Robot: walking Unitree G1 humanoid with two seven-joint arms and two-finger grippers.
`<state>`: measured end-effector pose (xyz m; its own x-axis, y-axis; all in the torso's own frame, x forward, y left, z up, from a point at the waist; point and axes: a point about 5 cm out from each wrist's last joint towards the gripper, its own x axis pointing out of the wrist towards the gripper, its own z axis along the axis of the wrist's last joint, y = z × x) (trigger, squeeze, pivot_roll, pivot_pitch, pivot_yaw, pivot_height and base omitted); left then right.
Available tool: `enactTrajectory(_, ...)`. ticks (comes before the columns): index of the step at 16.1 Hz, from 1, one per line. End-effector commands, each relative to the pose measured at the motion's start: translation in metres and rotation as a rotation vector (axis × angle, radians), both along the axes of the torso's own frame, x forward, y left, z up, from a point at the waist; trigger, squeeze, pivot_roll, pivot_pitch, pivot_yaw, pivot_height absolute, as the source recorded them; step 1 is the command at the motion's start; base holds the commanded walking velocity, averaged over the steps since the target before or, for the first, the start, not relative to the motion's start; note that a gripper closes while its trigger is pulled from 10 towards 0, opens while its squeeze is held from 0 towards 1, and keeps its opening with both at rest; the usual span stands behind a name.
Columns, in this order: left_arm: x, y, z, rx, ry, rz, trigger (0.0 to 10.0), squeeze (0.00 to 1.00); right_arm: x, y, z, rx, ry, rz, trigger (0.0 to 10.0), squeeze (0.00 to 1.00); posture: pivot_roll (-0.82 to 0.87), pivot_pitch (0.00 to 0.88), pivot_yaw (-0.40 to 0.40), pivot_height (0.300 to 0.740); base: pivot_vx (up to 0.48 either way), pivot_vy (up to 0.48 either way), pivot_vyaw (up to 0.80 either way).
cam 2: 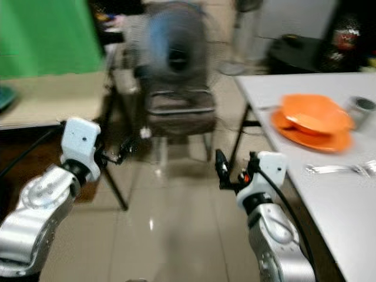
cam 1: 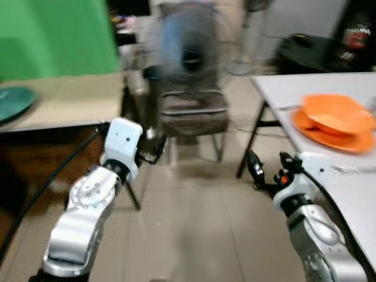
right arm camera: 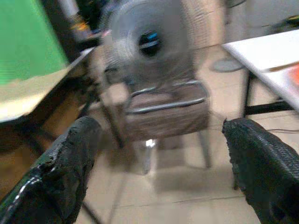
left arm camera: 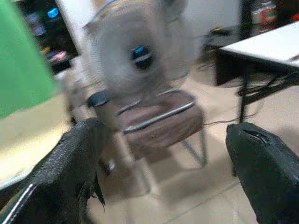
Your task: Setting the table
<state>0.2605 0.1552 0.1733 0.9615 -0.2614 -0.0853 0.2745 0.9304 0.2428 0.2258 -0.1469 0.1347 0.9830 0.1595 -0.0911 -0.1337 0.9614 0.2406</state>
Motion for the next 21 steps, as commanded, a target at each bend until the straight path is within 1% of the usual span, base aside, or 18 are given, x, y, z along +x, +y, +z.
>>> enactTrajectory(1, 0.000, 0.002, -0.002, 0.000, 0.005, 0.022, 10.0, 0.00, -0.001, 0.002, -0.002, 0.019, 0.016, 0.026, 10.0, 1.00, 0.06, 0.000, -0.012, 0.740, 0.000, 0.000, 0.80)
enactTrajectory(3, 0.002, 0.004, 0.001, -0.003, -0.011, 0.032, 10.0, 0.00, 0.003, 0.003, -0.002, 0.028, 0.011, 0.037, 10.0, 1.00, 0.07, 0.000, -0.010, 0.740, 0.000, 0.000, 0.80)
enactTrajectory(4, 0.002, 0.004, 0.002, -0.021, -0.015, 0.027, 10.0, 0.00, 0.004, 0.005, 0.000, 0.011, 0.000, 0.070, 10.0, 1.00, 0.06, 0.000, -0.002, 0.740, 0.000, 0.000, 0.80)
enactTrajectory(5, 0.002, 0.003, 0.004, -0.015, -0.022, 0.004, 10.0, 0.00, 0.004, 0.008, 0.001, -0.003, -0.009, 0.106, 10.0, 1.00, 0.07, 0.000, -0.008, 0.740, 0.000, 0.000, 0.80)
enactTrajectory(8, 0.000, 0.005, 0.003, -0.011, -0.026, 0.014, 10.0, 0.00, 0.004, 0.010, -0.001, -0.004, -0.005, 0.127, 10.0, 1.00, 0.08, 0.000, -0.021, 0.740, 0.249, 0.000, 0.80)
enactTrajectory(10, 0.002, 0.007, 0.006, -0.016, -0.038, 0.027, 10.0, 0.00, 0.009, 0.013, -0.002, -0.016, -0.004, 0.148, 10.0, 1.00, 0.08, 0.000, -0.018, 0.740, 0.268, 0.000, 0.80)
enactTrajectory(12, 0.000, 0.007, 0.006, -0.010, -0.036, 0.019, 10.0, 0.00, 0.012, 0.017, -0.003, -0.045, -0.010, 0.190, 10.0, 1.00, 0.09, 0.000, -0.027, 0.740, 0.277, 0.000, 0.00)
enactTrajectory(14, -0.002, 0.012, 0.005, -0.014, -0.037, 0.044, 10.0, 0.00, 0.012, 0.015, -0.006, -0.038, 0.001, 0.175, 10.0, 1.00, 0.10, 0.000, -0.039, 0.740, 0.292, 0.000, 0.00)
enactTrajectory(16, -0.002, 0.013, 0.005, -0.016, -0.039, 0.047, 10.0, 0.00, 0.013, 0.014, -0.006, -0.031, 0.005, 0.157, 10.0, 1.00, 0.10, 0.000, -0.038, 0.740, 0.321, 0.000, 0.00)
enactTrajectory(19, -0.003, 0.011, 0.004, -0.015, -0.034, 0.038, 10.0, 0.00, 0.012, 0.016, -0.006, -0.046, 0.000, 0.185, 10.0, 1.00, 0.10, 0.000, -0.038, 0.740, 0.320, 0.000, 0.00)
enactTrajectory(21, -0.002, 0.011, 0.005, -0.017, -0.037, 0.038, 10.0, 0.00, 0.012, 0.017, -0.005, -0.049, -0.005, 0.193, 10.0, 1.00, 0.10, 0.000, -0.036, 0.740, 0.321, 0.000, 0.80)
